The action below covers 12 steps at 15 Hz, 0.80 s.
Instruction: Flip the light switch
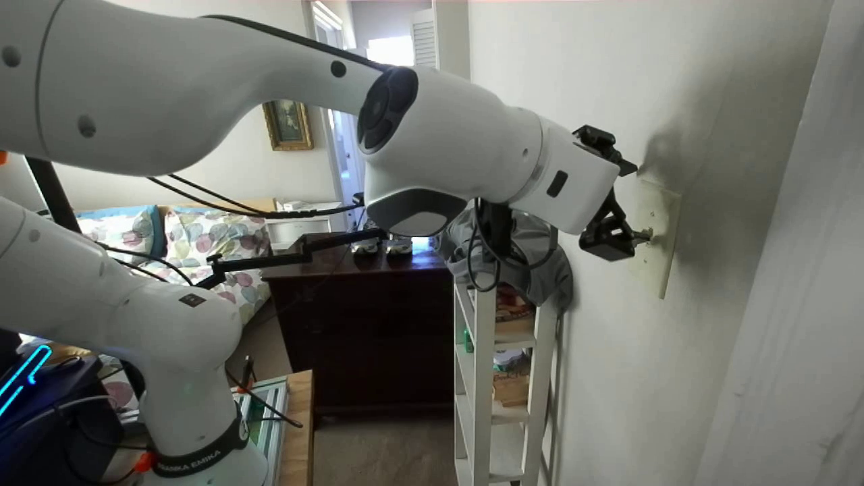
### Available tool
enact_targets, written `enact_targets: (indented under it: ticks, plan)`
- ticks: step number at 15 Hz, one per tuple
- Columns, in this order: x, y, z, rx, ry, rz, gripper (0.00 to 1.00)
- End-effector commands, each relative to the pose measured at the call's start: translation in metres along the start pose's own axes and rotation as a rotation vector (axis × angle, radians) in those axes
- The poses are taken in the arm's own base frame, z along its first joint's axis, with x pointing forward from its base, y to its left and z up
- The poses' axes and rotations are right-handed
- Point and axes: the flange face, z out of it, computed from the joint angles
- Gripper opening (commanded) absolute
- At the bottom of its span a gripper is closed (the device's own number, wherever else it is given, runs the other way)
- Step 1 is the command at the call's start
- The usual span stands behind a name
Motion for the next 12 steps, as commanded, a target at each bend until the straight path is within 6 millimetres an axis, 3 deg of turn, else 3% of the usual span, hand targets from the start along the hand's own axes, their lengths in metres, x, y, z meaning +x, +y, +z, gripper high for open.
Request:
enact_targets:
  ticks: [1, 4, 6, 12]
  plan:
    - [0.016, -0.018, -0.018, 0.103, 0.037, -0.004, 1.00]
    - [0.020, -0.028, -0.024, 0.092, 0.046, -0.010, 1.00]
    - [0.013, -0.020, -0.017, -0.078, 0.030, -0.024, 1.00]
    - [-0.013, -0.019, -0.030, -0.313, -0.085, -0.177, 1.00]
